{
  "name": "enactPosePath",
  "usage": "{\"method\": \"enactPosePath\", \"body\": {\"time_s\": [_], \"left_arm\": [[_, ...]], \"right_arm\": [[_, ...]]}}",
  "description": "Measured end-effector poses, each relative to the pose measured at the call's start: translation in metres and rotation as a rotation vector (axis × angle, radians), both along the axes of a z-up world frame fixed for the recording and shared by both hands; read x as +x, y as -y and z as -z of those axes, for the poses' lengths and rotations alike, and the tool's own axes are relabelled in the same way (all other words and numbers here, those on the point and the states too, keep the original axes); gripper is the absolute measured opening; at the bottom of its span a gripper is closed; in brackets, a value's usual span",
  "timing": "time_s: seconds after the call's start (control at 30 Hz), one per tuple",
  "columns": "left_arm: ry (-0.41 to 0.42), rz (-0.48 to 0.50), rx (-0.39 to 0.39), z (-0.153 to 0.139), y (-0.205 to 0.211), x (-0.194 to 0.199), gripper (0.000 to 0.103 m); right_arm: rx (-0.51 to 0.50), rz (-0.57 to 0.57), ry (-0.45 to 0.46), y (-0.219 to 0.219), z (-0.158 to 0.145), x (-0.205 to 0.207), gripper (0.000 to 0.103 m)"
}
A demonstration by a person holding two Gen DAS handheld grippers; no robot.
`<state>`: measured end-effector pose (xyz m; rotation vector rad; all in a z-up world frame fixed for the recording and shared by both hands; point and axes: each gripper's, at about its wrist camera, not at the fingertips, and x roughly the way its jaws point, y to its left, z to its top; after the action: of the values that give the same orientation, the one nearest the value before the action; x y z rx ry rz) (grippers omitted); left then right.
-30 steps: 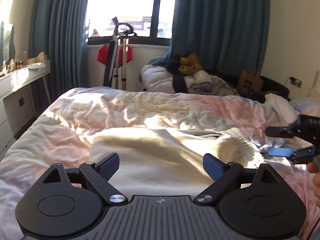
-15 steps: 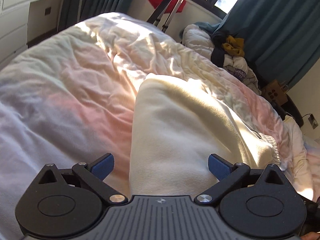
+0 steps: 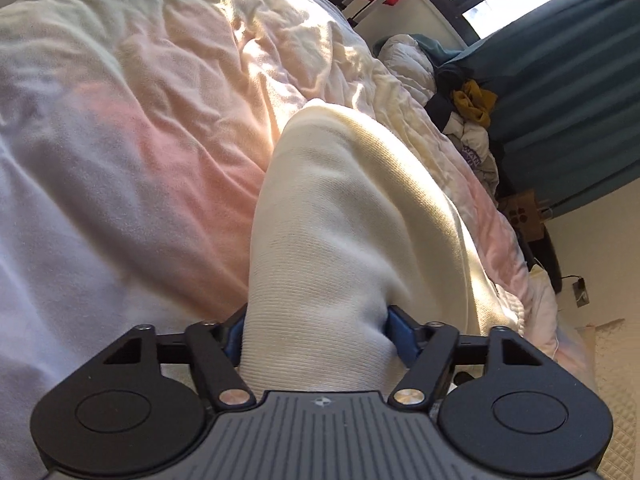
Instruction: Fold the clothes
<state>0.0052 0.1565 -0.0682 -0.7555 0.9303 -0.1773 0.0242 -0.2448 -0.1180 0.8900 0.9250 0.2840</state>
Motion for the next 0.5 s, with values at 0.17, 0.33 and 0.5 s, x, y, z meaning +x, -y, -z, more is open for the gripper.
{"method": "enactPosePath", "body": {"time_s": [0.17,0.33,0.5], "left_arm": [[0.013,-0.055,-0.139,-0.004,-0.011,-0.009,0.042],[0.051,-0.054,-0.215,-0.032,-0.001,-0.018,0.037],[0.095,0.014,-0.264,-0.074,0.037,-0.019,0.036]], "right_arm": [[0.067,0.035,0.078,0.003,-0.024,-0.014,0.038],[0.168,0.065,0.157,0.015,-0.055,-0.035,0.033],[0.235,0.132,0.255,0.047,-0.093,-0.066,0.033]]}}
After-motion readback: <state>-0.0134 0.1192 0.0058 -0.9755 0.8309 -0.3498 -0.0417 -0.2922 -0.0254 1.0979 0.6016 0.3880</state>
